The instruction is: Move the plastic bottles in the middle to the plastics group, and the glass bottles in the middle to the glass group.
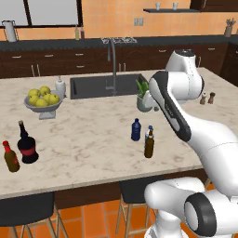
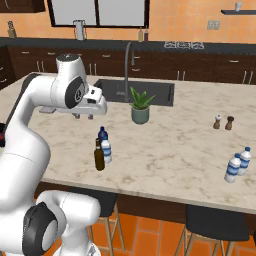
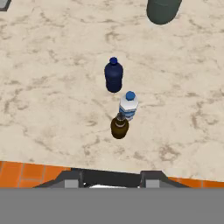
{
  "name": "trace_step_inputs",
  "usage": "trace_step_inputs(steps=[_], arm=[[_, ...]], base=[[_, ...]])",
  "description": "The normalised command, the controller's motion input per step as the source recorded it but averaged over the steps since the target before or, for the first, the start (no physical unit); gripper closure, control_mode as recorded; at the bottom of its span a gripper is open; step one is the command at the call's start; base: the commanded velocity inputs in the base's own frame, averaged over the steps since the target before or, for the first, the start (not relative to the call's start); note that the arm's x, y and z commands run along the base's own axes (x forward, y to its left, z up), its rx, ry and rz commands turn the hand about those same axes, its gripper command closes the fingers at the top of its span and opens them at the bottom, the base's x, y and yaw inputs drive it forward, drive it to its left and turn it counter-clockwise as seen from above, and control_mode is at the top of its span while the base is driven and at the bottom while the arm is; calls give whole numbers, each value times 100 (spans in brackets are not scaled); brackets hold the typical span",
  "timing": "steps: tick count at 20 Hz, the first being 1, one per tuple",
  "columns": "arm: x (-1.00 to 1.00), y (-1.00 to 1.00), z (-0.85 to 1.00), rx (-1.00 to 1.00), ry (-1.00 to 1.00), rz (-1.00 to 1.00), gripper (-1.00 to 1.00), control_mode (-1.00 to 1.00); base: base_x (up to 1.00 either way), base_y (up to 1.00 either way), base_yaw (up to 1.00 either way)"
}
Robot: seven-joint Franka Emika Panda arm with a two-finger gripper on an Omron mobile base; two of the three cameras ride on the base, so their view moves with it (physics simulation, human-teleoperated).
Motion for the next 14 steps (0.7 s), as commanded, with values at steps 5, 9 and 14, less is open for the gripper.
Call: trace_step_inputs(steps=[5,9,14], arm=[[-3,2,-23,-2,11,1,-100,-100],[6,-2,-78,-2,5,1,-100,-100],[18,-1,-53,0,-2,0,-100,-100]], base=[[0,0,0],[0,0,0],[0,0,0]])
